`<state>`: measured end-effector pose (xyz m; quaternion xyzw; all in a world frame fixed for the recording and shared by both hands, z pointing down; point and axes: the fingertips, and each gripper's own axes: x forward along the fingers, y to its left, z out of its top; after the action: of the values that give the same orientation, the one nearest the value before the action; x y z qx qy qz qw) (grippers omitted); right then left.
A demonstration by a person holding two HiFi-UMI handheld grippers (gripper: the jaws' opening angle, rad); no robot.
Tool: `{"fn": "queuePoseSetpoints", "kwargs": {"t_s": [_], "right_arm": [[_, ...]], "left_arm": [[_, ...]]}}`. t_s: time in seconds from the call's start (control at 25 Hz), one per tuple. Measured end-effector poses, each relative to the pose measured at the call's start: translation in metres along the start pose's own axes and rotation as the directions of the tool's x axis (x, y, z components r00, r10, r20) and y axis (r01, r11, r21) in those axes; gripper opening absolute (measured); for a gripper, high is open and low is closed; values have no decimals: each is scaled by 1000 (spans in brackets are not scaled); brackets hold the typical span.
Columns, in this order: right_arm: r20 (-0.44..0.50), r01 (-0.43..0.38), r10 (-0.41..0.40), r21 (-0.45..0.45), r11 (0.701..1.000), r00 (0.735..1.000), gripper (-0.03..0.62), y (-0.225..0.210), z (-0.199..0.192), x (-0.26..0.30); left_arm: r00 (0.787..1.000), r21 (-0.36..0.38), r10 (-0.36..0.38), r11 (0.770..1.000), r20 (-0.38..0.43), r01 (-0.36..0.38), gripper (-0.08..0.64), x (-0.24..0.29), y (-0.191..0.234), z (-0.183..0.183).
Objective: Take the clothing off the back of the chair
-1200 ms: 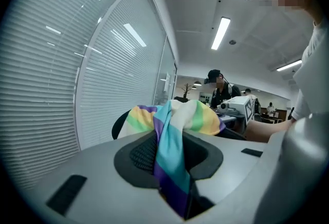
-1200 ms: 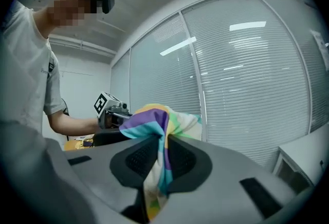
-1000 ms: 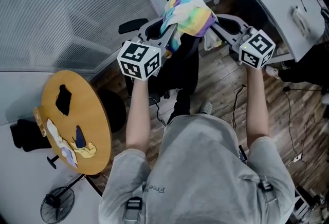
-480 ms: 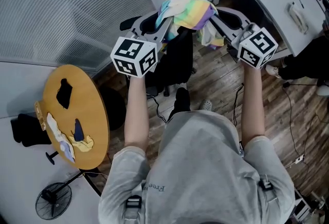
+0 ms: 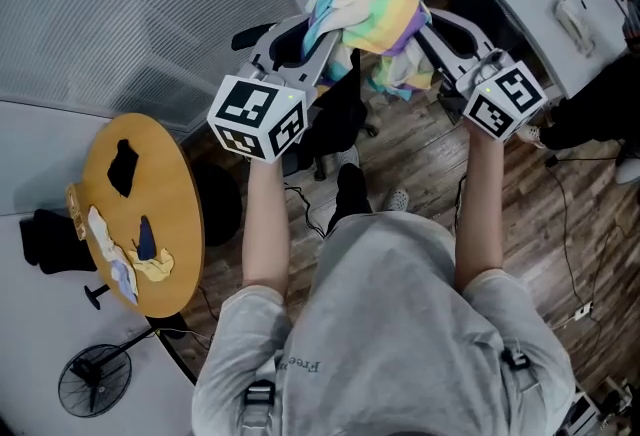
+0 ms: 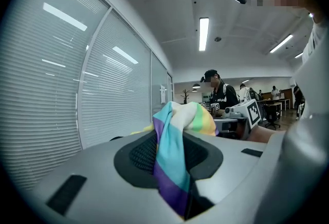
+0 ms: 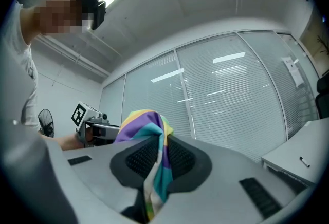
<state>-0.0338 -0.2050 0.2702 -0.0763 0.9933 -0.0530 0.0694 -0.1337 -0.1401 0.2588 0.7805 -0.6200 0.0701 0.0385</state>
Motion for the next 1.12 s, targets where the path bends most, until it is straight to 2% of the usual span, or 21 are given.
{"fn": "queuePoseSetpoints", "kwargs": {"t_s": [0.36,0.76,0.96,1.12], "right_arm": [[65,80,-82,29,996,995,61,-5,9,-96],[27,183,-186,71,980,982,61,-17,-8,-101],[-4,235,-236,96,967,972,61,-30,-31,-104],[-41,275,-272,111,955,961,61,-33,-45,-151]], "left_arm": [[997,-6,-71,997,8,71,115,10,-95,-4],[984,-97,-176,980,-11,174,115,26,-94,-28],[973,-153,-229,963,-35,221,115,45,-92,-56],[962,-184,-266,950,-65,251,115,54,-134,-75]]}}
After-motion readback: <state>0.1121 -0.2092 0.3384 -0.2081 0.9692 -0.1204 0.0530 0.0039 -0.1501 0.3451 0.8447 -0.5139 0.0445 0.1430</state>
